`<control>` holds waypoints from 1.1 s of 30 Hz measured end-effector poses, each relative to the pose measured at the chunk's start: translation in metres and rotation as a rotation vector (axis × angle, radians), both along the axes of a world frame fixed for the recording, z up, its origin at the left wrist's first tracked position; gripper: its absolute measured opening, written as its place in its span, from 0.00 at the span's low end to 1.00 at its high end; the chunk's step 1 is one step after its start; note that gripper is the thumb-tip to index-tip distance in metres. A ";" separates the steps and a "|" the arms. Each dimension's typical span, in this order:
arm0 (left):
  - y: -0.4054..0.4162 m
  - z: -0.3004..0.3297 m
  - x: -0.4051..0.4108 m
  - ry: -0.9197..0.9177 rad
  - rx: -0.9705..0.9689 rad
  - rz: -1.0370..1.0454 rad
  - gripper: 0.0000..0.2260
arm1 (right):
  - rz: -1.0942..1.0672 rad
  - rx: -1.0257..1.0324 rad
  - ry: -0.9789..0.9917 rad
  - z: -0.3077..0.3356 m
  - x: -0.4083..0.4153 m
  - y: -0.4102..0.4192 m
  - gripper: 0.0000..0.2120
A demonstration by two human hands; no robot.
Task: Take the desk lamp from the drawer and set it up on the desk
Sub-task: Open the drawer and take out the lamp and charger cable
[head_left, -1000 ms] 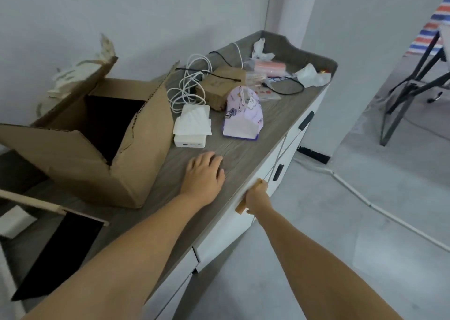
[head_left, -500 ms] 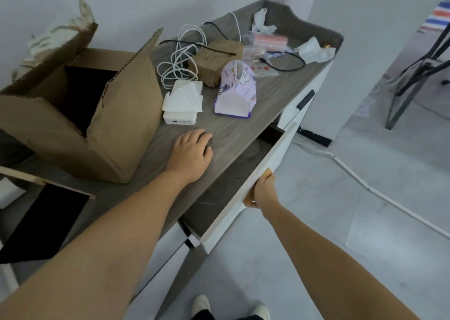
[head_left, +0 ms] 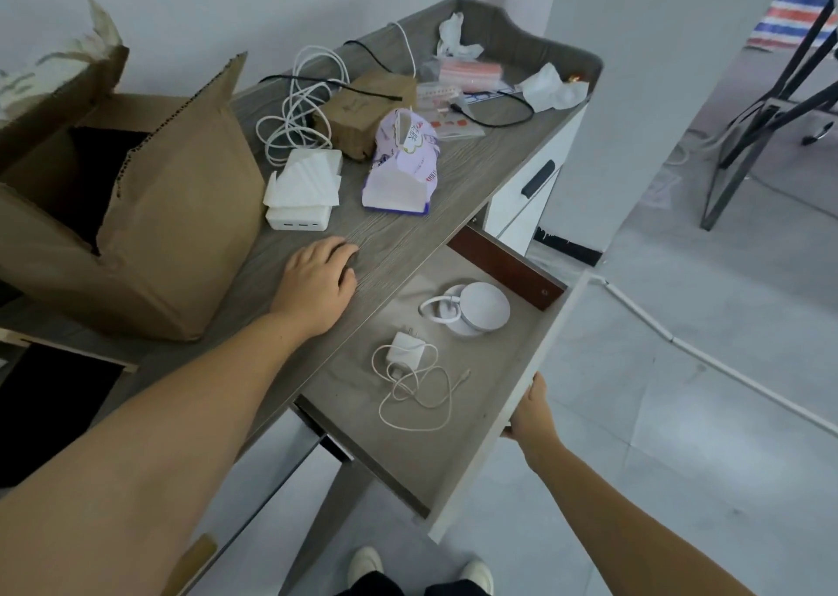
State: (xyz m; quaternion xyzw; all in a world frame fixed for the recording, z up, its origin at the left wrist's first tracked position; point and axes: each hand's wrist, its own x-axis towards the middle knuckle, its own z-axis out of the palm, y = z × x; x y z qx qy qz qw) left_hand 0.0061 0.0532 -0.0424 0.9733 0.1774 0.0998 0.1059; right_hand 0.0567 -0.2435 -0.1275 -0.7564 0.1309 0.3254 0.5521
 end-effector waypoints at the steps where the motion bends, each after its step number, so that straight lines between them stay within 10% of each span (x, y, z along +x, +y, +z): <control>1: 0.000 0.000 0.000 0.001 0.004 -0.003 0.17 | 0.004 -0.009 0.011 -0.001 0.002 0.000 0.19; 9: -0.054 0.011 0.006 -0.153 0.098 -0.166 0.20 | -0.062 -0.272 -0.720 0.070 0.072 -0.003 0.22; 12: -0.116 -0.001 0.001 -0.041 -0.051 -0.387 0.17 | 0.322 -0.288 -0.909 0.094 0.096 0.035 0.19; 16: -0.148 -0.049 -0.005 0.500 -0.049 -0.100 0.31 | 1.023 -0.673 -0.762 0.067 0.109 0.079 0.35; 21: -0.141 -0.084 -0.003 0.817 -0.107 -0.026 0.52 | 1.283 -0.869 -0.621 0.015 0.119 0.097 0.54; 33: -0.116 -0.088 0.024 0.560 0.068 0.067 0.21 | 1.309 -1.031 -0.776 0.012 0.123 0.099 0.48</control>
